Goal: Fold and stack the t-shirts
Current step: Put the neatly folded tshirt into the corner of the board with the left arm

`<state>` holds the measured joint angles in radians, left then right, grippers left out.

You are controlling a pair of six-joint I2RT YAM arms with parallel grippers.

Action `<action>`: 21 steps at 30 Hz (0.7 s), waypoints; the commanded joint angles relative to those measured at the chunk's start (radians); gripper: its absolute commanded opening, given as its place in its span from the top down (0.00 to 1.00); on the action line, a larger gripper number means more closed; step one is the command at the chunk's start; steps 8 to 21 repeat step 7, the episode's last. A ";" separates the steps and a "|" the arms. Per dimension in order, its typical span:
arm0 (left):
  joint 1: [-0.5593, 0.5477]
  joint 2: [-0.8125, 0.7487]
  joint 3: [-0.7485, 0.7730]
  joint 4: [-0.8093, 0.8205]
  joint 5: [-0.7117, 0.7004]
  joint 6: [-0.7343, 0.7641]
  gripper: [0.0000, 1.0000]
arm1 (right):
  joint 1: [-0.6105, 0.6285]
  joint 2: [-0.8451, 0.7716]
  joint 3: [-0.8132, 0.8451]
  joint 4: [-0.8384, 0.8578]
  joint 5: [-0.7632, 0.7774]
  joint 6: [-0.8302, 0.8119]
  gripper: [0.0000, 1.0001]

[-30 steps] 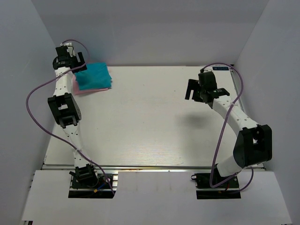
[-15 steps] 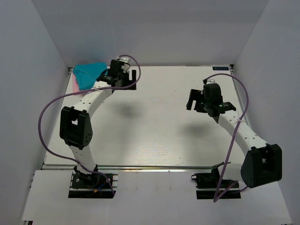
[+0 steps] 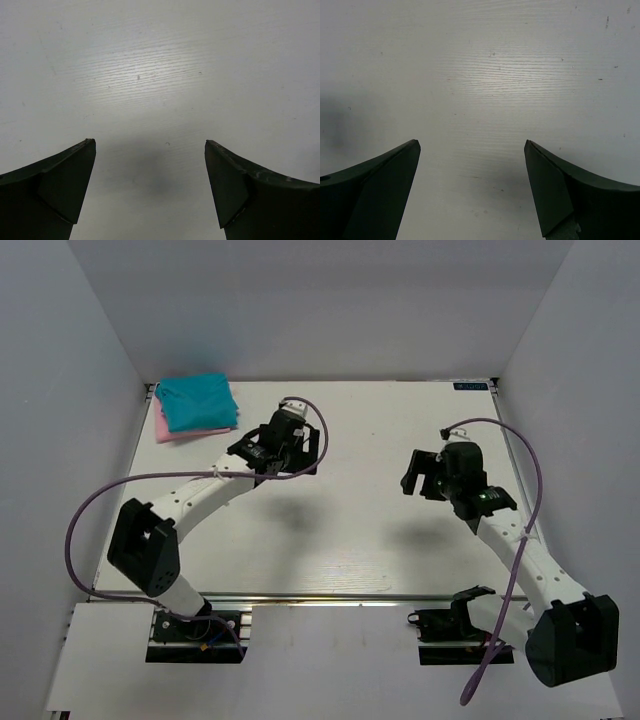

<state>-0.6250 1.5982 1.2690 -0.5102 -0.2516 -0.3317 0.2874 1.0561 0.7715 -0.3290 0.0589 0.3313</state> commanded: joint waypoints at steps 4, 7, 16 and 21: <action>-0.083 -0.050 0.000 -0.004 -0.103 -0.055 0.00 | -0.005 -0.050 -0.046 0.038 -0.027 -0.003 0.10; -0.108 -0.063 0.000 0.010 -0.103 -0.055 0.00 | -0.002 -0.067 -0.067 0.045 -0.028 0.008 0.10; -0.108 -0.063 0.000 0.010 -0.103 -0.055 0.00 | -0.002 -0.067 -0.067 0.045 -0.028 0.008 0.10; -0.108 -0.063 0.000 0.010 -0.103 -0.055 0.00 | -0.002 -0.067 -0.067 0.045 -0.028 0.008 0.10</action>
